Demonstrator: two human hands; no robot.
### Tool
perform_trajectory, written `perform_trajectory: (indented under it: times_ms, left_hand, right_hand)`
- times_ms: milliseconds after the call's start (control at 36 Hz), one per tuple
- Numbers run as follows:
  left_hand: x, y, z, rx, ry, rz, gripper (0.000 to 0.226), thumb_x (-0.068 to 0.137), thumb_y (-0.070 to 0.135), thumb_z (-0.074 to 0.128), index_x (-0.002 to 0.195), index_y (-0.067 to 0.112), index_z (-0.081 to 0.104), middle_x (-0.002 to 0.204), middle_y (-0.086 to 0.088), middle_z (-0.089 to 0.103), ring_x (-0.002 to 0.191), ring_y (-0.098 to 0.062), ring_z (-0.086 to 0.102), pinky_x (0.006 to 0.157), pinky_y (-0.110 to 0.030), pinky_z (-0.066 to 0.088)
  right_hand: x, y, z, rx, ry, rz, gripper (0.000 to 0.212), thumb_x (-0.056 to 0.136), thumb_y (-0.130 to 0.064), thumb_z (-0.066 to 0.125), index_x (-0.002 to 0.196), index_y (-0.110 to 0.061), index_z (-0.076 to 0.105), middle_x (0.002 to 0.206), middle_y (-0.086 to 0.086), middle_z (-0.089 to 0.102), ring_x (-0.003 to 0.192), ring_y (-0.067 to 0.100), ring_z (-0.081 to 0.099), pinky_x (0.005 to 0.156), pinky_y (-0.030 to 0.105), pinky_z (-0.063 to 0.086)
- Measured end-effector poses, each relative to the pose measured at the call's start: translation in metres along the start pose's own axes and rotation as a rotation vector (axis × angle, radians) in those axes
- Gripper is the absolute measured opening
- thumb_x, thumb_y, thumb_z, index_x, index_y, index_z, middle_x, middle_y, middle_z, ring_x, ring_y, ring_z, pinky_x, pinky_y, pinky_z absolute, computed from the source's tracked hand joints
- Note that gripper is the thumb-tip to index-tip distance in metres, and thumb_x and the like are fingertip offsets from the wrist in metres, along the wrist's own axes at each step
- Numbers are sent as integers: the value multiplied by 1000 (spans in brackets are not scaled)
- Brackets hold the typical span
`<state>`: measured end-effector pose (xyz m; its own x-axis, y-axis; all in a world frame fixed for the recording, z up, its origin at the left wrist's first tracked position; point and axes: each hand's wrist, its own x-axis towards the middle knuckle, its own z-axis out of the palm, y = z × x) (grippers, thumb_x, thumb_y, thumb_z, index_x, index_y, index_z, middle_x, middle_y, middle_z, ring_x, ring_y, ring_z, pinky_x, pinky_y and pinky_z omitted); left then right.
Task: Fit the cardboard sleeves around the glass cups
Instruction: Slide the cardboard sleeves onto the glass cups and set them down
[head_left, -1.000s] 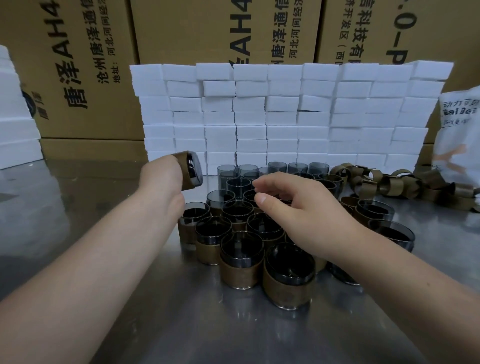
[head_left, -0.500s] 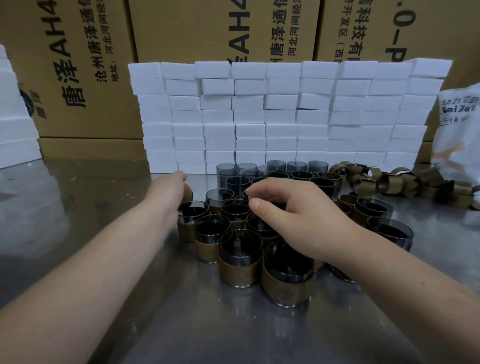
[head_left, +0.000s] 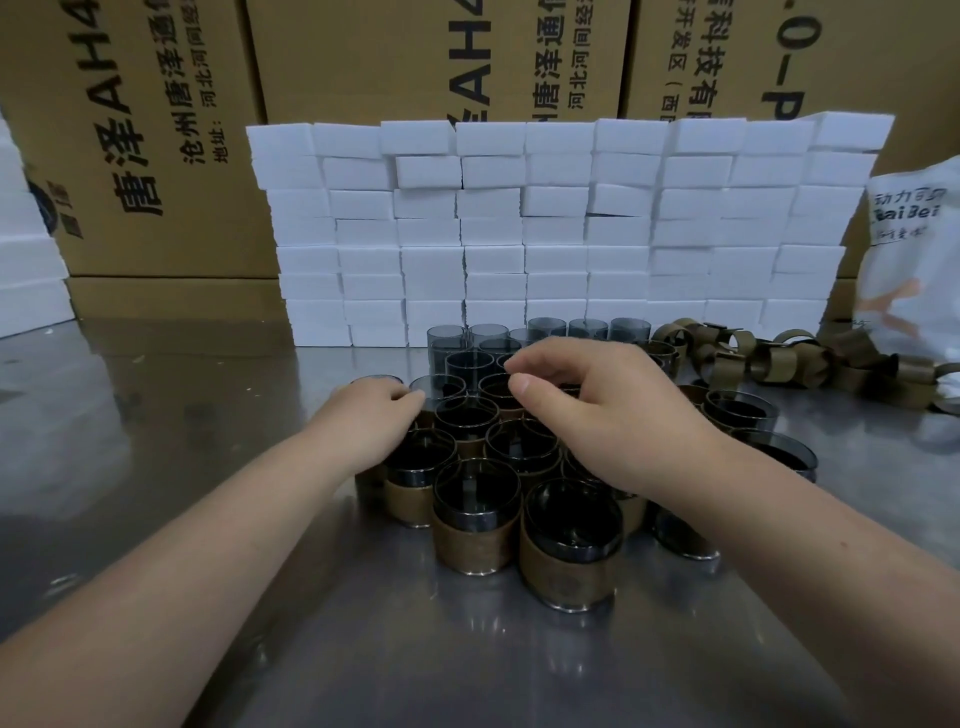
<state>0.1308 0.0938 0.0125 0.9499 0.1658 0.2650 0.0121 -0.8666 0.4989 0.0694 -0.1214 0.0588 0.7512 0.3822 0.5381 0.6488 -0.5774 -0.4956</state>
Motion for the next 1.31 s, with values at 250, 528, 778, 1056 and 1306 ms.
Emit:
perform_trajectory:
  times_ms: [250,528,778,1056,1306]
  left_hand:
    - [-3,0,0,-2,-118,104,43,95,47,36,132,29,48,139,3,47,123,-18,43,90,-27,33]
    - [-5,3,-3,234,-284,160,55,93,59,16,144,39,22,155,12,13,143,-16,8,115,-46,4]
    - [-5,2,-2,185,-291,195,54,93,59,23,143,37,26,153,13,20,143,-15,11,116,-40,8]
    - [7,7,-13,-889,223,-76,21,89,12,39,88,29,52,104,5,65,112,-15,53,84,-28,29]
    - [-3,12,9,-325,-44,76,29,95,40,29,105,34,56,108,7,51,102,-11,42,77,-20,33]
  right_hand:
    - [16,36,-30,-30,285,167,15,86,-38,51,73,-37,60,60,-23,59,62,-2,53,60,23,41]
    - [22,108,-67,-135,391,513,21,87,-34,46,81,-22,61,69,0,63,75,27,61,74,41,51]
    - [-25,201,-73,-188,503,809,36,91,-15,39,121,-9,58,124,19,57,112,38,51,93,42,40]
    - [-29,228,-62,-168,383,801,39,91,-11,48,130,-8,53,130,20,54,111,36,54,89,38,40]
    - [-27,229,-62,-201,275,749,41,94,-12,48,135,-11,48,135,18,50,121,35,48,92,39,39]
